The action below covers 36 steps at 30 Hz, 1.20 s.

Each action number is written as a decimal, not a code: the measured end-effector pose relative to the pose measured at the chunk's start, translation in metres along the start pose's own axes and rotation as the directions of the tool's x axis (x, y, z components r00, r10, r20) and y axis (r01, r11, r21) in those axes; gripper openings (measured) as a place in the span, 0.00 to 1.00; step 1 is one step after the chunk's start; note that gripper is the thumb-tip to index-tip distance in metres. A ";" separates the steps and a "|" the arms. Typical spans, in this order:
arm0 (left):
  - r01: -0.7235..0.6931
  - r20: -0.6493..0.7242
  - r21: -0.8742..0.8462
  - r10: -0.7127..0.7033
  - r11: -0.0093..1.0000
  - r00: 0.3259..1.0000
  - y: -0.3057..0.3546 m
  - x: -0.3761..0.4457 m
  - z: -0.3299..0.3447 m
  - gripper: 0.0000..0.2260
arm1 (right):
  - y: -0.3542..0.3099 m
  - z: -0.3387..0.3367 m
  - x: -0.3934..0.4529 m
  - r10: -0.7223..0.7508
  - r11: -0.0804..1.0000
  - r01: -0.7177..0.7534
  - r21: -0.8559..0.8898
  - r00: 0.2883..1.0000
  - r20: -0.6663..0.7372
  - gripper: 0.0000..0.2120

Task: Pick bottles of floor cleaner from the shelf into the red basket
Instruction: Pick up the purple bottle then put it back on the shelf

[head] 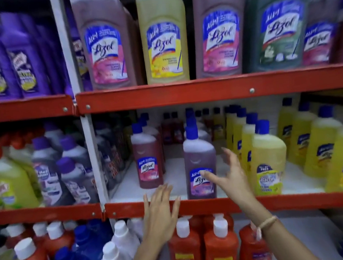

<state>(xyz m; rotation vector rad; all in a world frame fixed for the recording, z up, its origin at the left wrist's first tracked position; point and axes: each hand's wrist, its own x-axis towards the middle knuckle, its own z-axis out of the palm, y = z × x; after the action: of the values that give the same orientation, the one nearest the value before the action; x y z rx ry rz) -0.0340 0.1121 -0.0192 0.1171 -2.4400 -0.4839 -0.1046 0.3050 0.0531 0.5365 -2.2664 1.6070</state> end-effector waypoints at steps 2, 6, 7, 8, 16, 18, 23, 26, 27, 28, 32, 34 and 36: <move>0.022 0.059 0.103 -0.028 0.994 0.998 -0.010 -0.003 0.008 0.32 | -0.007 0.005 0.012 0.062 0.987 -0.079 0.139 0.991 0.119 0.40; -0.003 0.115 0.152 -0.014 0.988 0.993 -0.018 -0.008 0.015 0.27 | -0.004 0.019 0.027 0.142 0.957 -0.194 0.215 0.961 0.237 0.23; -0.009 0.112 0.156 -0.008 0.988 0.994 -0.020 -0.008 0.015 0.27 | -0.002 0.022 0.026 0.139 0.957 -0.193 0.218 0.961 0.238 0.21; -0.015 0.102 0.162 -0.002 0.987 0.995 -0.020 -0.007 0.014 0.27 | 0.000 0.025 0.026 0.139 0.952 -0.193 0.239 0.964 0.227 0.19; -0.043 0.085 0.208 0.026 0.977 0.996 -0.021 -0.009 0.016 0.27 | -0.010 0.037 0.012 0.007 0.994 0.005 0.111 0.994 -0.107 0.31; -0.046 0.075 0.217 0.031 0.975 0.997 -0.022 -0.009 0.017 0.26 | -0.020 0.034 0.005 -0.131 0.991 0.131 -0.016 0.973 -0.190 0.25; -0.051 0.070 0.222 0.036 0.974 0.997 -0.024 -0.009 0.018 0.26 | -0.049 0.019 -0.015 -0.447 0.858 0.269 -0.437 0.810 -0.380 0.26; -0.048 0.071 0.215 0.034 0.976 0.997 -0.023 -0.009 0.019 0.29 | -0.060 0.011 -0.033 -0.555 0.739 0.178 -0.650 0.708 -0.437 0.26; -0.047 0.069 0.212 0.033 0.976 0.997 -0.023 -0.008 0.019 0.30 | -0.062 0.009 -0.038 -0.564 0.721 0.152 -0.676 0.694 -0.446 0.26; -0.046 0.069 0.208 0.032 0.977 0.997 -0.023 -0.008 0.019 0.31 | -0.064 0.006 -0.042 -0.567 0.713 0.134 -0.688 0.688 -0.453 0.26; -0.035 0.050 0.183 0.026 0.982 0.998 -0.021 -0.010 0.019 0.33 | -0.070 -0.002 -0.051 -0.551 0.734 0.152 -0.662 0.702 -0.451 0.27; -0.026 0.041 0.180 0.019 0.983 0.999 -0.020 -0.010 0.019 0.34 | -0.074 -0.008 -0.051 -0.485 0.824 0.211 -0.526 0.743 -0.461 0.29; -0.016 0.048 0.184 0.007 0.983 0.999 -0.019 -0.009 0.018 0.34 | -0.077 -0.016 -0.050 -0.337 0.939 0.257 -0.230 0.827 -0.450 0.28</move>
<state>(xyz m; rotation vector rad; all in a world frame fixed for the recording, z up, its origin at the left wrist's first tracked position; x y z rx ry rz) -0.0384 0.1024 -0.0449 0.1709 -2.5270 -0.2572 -0.0237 0.3033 0.0997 0.3699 -1.8079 1.2215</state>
